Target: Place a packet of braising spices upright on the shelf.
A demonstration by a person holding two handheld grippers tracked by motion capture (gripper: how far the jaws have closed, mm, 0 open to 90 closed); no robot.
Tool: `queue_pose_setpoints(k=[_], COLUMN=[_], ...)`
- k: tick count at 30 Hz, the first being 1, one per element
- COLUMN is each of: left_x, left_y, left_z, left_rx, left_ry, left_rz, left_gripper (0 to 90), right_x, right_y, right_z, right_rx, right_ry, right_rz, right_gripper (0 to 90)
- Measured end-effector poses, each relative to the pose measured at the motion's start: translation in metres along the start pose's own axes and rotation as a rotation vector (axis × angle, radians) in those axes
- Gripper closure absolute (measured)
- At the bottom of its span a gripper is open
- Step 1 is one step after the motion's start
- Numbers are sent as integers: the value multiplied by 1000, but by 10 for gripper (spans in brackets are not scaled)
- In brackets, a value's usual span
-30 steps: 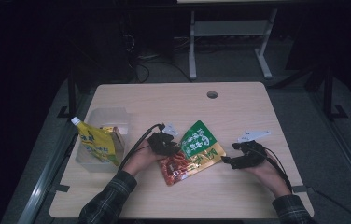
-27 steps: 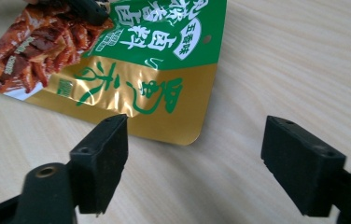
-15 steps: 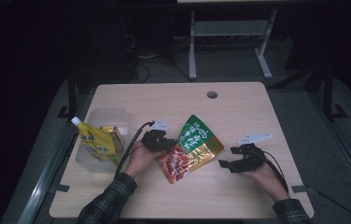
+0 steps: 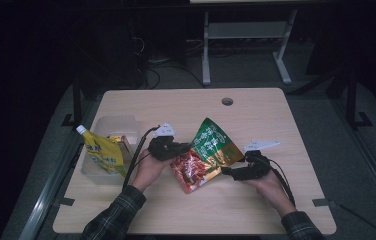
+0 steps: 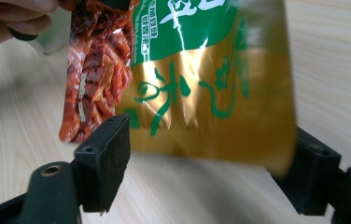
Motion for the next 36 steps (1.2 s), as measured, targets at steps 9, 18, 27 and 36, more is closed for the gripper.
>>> queue_pose_setpoints(k=[9, 18, 27, 36], left_x=[-5, -5, -11, -13], left_y=[-5, -3, 0, 10], left_z=[5, 7, 12, 28], left_rx=[-39, -57, 6, 91], left_ry=[7, 6, -75, -129], left_rz=[-2, 13, -24, 11], left_gripper=[899, 896, 745, 357], right_x=[-1, 4, 7, 17], right_y=[-9, -16, -31, -50], right_z=[-16, -11, 2, 5], right_rx=[-68, -122, -86, -41], right_ry=[-100, -101, -111, -113], right_rz=[-35, -4, 86, 165], right_gripper=[483, 861, 893, 896])
Point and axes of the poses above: each handheld gripper's, and its own axes: z roughly backward along the jaws, y roughly out of its underside, x roughly to its left, the point moved 3 cm from there along -z, roughly forward along the jaws, and after that the axes turned 8 degrees about x, right-handed, at the moved point
